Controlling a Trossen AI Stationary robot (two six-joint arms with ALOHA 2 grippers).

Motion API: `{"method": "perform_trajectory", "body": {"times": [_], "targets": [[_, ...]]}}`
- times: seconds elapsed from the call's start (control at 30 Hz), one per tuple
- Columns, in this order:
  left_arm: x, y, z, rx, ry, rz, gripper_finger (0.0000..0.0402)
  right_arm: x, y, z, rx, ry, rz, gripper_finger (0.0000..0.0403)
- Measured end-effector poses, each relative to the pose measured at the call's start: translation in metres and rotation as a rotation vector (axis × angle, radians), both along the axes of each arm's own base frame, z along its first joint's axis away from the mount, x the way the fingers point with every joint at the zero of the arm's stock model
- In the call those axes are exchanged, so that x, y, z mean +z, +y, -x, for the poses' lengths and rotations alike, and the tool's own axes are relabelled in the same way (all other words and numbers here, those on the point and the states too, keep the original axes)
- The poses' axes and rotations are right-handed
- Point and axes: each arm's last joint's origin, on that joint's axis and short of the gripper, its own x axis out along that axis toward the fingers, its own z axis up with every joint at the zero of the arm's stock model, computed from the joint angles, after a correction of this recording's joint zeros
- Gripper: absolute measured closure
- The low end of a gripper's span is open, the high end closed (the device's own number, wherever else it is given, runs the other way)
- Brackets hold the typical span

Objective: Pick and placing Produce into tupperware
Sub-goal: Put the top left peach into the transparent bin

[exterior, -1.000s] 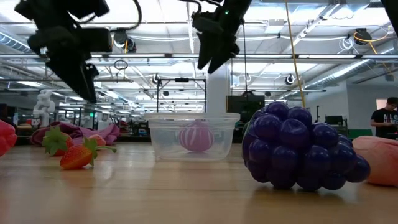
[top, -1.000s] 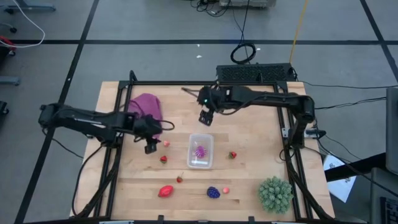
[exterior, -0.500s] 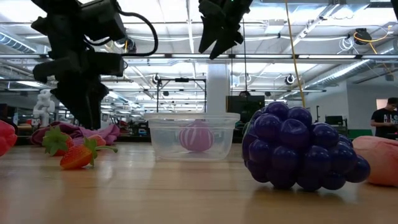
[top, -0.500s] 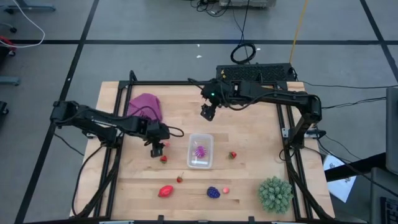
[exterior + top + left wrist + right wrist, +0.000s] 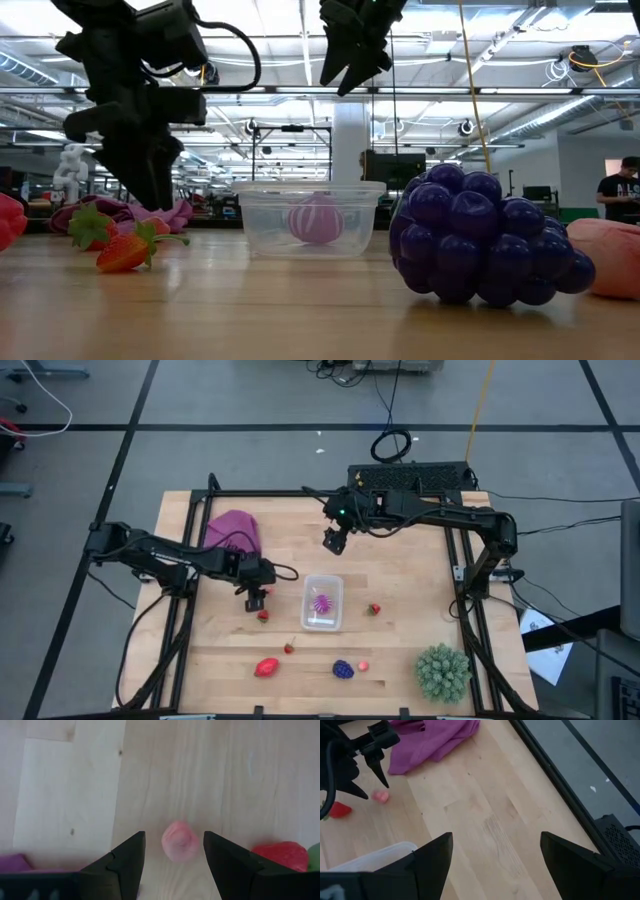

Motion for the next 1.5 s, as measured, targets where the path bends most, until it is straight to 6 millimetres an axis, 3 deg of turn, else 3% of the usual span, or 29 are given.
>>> {"method": "perform_trajectory", "body": {"times": [0.2,0.7,1.5], "targets": [[-0.001,0.001,0.001,0.01,0.016,-0.029,0.0195,0.0,0.001,0.0,0.003,0.001,0.0,0.011],[-0.028,0.007,-0.011,0.03,0.094,-0.023,0.0195,0.0,0.012,-0.003,0.034,-0.006,0.0,0.011],[-0.026,0.007,-0.013,0.025,0.065,-0.025,0.0195,0.001,0.012,-0.004,0.034,-0.025,0.004,0.011]]}}
